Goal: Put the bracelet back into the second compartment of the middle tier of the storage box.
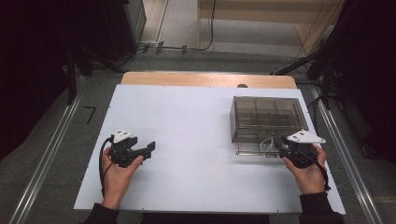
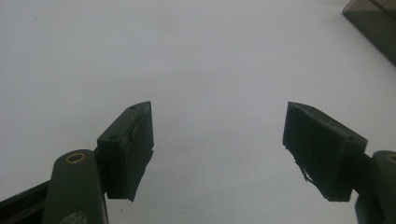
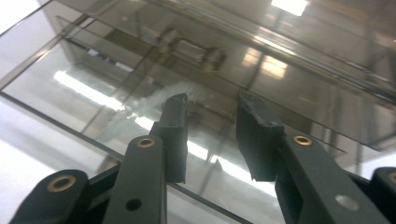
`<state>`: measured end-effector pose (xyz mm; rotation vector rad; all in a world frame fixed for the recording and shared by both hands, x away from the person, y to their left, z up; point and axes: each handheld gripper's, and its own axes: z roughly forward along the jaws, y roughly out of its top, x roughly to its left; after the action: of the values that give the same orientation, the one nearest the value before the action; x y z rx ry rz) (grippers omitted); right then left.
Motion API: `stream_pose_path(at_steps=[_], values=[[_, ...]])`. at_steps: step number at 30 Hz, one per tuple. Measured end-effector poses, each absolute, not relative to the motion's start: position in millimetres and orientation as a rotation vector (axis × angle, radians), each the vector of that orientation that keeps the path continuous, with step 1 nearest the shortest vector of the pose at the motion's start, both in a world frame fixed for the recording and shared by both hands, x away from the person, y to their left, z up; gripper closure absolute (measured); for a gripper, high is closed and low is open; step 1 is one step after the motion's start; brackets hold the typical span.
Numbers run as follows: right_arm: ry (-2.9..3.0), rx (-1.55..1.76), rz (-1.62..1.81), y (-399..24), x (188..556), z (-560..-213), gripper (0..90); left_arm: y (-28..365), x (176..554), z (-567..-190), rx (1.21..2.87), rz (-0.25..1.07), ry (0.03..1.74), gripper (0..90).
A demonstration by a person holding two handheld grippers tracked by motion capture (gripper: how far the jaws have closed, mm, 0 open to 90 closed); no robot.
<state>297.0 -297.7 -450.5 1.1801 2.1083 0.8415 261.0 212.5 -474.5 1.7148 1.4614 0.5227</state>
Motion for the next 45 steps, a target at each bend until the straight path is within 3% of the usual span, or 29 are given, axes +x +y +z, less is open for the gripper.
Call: stream_pose_path(at_steps=[7,27,45], values=[[2.064,1.217,0.856,-309.1,294.4,-448.7,59.5,213.8,261.1,-474.4,1.715,0.527,1.463,24.4],[2.002,1.296,1.045,-342.7,279.9,-453.6,32.3,228.3,258.2,-477.7,1.671,0.576,1.507,16.6],[1.952,1.322,1.03,-361.3,262.1,-458.4,17.5,244.1,248.7,-481.1,1.615,0.597,1.537,11.9]])
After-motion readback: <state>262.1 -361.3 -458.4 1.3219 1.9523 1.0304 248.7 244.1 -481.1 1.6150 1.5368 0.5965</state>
